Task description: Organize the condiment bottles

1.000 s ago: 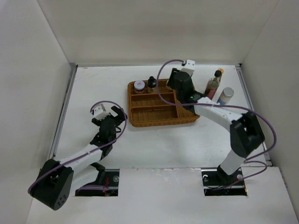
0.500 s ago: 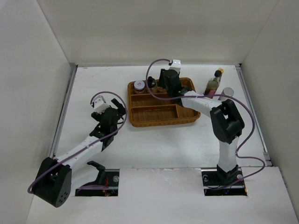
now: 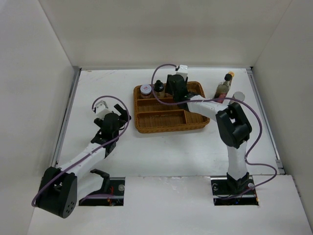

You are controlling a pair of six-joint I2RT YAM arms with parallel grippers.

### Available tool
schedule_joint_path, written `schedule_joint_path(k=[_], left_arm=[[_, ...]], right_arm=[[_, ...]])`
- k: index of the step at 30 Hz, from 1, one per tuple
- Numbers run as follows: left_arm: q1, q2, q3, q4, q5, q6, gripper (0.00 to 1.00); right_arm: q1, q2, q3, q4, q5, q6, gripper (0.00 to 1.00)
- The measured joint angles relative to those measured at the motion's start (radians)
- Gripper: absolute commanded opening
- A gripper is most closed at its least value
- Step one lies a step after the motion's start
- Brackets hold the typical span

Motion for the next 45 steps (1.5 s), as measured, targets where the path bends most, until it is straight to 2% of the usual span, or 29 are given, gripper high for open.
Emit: schedule_joint_path(k=[3, 6, 12, 15, 20, 24, 29, 34, 41, 45], left_arm=[[0.005, -0.010, -0.023, 0.015, 0.001, -0.004, 1.00], [0.012, -0.013, -0.026, 0.014, 0.004, -0.003, 1.00], [0.016, -0.015, -0.026, 0.014, 0.016, -0.002, 1.00], [0.016, -0.018, -0.026, 0.015, 0.027, -0.002, 1.00], [0.018, -0.042, -0.030, 0.024, 0.045, -0.002, 1.00], [0.019, -0.059, -0.043, 0.043, 0.050, -0.002, 1.00], [0.018, -0.048, -0.043, 0.059, 0.064, -0.002, 1.00], [0.017, -0.036, -0.046, 0.074, 0.074, -0.002, 1.00], [0.016, -0.034, -0.068, 0.101, 0.075, -0.002, 1.00], [0.016, -0.032, -0.070, 0.105, 0.078, -0.002, 1.00]], right_arm=[[0.000, 0.003, 0.000, -0.007, 0.003, 0.005, 0.71], [0.000, 0.003, 0.000, -0.011, 0.002, 0.008, 0.76], [0.000, -0.044, -0.055, -0.018, 0.002, 0.007, 0.79], [0.000, -0.154, -0.137, -0.028, 0.002, 0.003, 0.80], [-0.026, -0.436, -0.256, -0.033, 0.003, -0.014, 0.83], [-0.133, -0.646, -0.308, -0.029, 0.031, -0.032, 0.84], [-0.270, -0.775, -0.354, -0.025, 0.085, -0.053, 0.85], [-0.364, -0.756, -0.380, -0.055, 0.101, -0.074, 0.88], [-0.408, -0.602, -0.348, -0.110, 0.054, -0.105, 0.87], [-0.413, -0.530, -0.308, -0.132, 0.023, -0.113, 0.80]])
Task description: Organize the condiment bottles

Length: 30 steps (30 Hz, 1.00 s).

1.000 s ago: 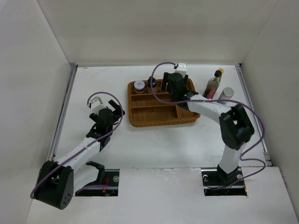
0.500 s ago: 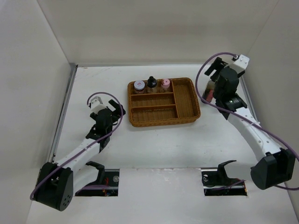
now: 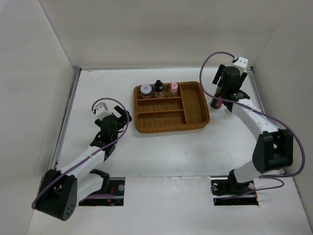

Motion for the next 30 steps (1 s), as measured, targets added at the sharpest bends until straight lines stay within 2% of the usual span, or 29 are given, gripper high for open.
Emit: schedule_joint_path(k=[4, 8, 9, 11, 15, 23, 30], left_arm=[[0.000, 0.000, -0.006, 0.010, 0.001, 0.000, 1.00], [0.005, 0.000, -0.006, 0.019, 0.014, 0.000, 1.00], [0.005, 0.000, -0.006, 0.021, 0.015, 0.000, 1.00], [0.005, 0.001, -0.006, 0.029, 0.017, 0.000, 1.00], [0.006, 0.009, -0.006, 0.034, 0.026, 0.000, 1.00], [0.006, 0.008, -0.019, 0.049, 0.032, 0.000, 1.00], [0.021, -0.013, -0.032, 0.055, 0.035, 0.000, 1.00]], right_arm=[[-0.013, 0.066, 0.042, 0.002, -0.013, -0.005, 0.73], [-0.014, 0.116, 0.050, 0.010, -0.014, -0.026, 0.55], [-0.014, 0.126, 0.050, 0.011, -0.011, -0.036, 0.46], [-0.014, 0.135, 0.050, 0.029, 0.001, -0.053, 0.36], [-0.009, 0.134, 0.044, 0.049, 0.025, -0.077, 0.25], [0.071, 0.015, 0.009, 0.038, 0.098, -0.151, 0.22], [0.254, -0.146, 0.034, 0.072, 0.143, -0.187, 0.23]])
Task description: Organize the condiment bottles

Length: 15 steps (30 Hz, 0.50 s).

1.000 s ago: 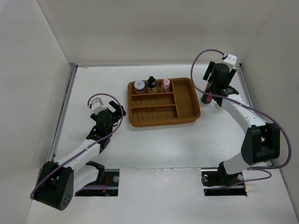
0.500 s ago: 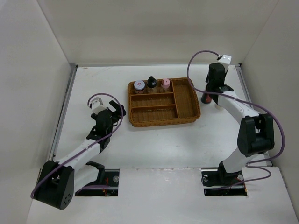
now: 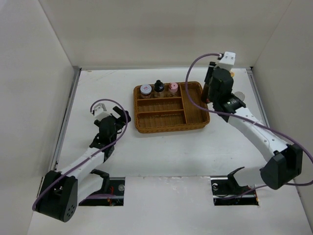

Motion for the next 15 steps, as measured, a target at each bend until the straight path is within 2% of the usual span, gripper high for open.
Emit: schedule_joint_path(k=[5, 15], left_arm=[[0.012, -0.001, -0.003, 0.001, 0.003, 0.000, 1.00], [0.051, -0.038, -0.015, -0.003, 0.007, -0.005, 1.00]], right_arm=[[0.183, 0.049, 0.055, 0.021, -0.009, 0.009, 0.22], [0.447, 0.312, 0.253, 0.023, -0.082, 0.025, 0.22]])
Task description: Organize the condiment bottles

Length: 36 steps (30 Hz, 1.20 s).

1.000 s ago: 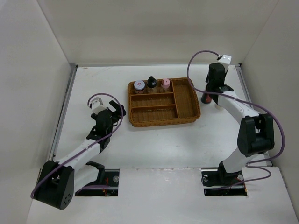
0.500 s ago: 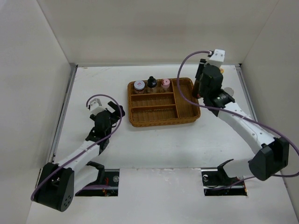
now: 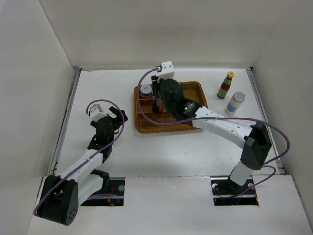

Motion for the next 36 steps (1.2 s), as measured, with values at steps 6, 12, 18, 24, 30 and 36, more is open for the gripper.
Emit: schedule_joint_path(k=[6, 12, 18, 24, 30, 36], left_arm=[[0.019, -0.002, -0.006, -0.001, 0.008, -0.011, 1.00], [0.021, -0.001, -0.006, -0.001, 0.025, -0.018, 1.00], [0.028, -0.002, -0.006, -0.001, 0.035, -0.023, 1.00], [0.035, -0.003, -0.007, 0.000, 0.041, -0.026, 1.00], [0.045, -0.004, -0.009, 0.000, 0.048, -0.030, 1.00], [0.045, -0.003, -0.011, 0.000, 0.055, -0.033, 1.00]], right_arm=[[0.077, 0.079, 0.048, 0.002, -0.030, 0.008, 0.23], [0.103, 0.112, 0.055, 0.002, -0.032, 0.024, 0.23], [0.126, 0.125, 0.049, -0.004, -0.032, 0.054, 0.23], [0.151, 0.132, -0.003, 0.012, -0.035, 0.111, 0.27], [0.155, 0.156, -0.048, 0.055, -0.035, 0.143, 0.39], [0.157, 0.156, -0.064, 0.088, -0.035, 0.173, 0.65]])
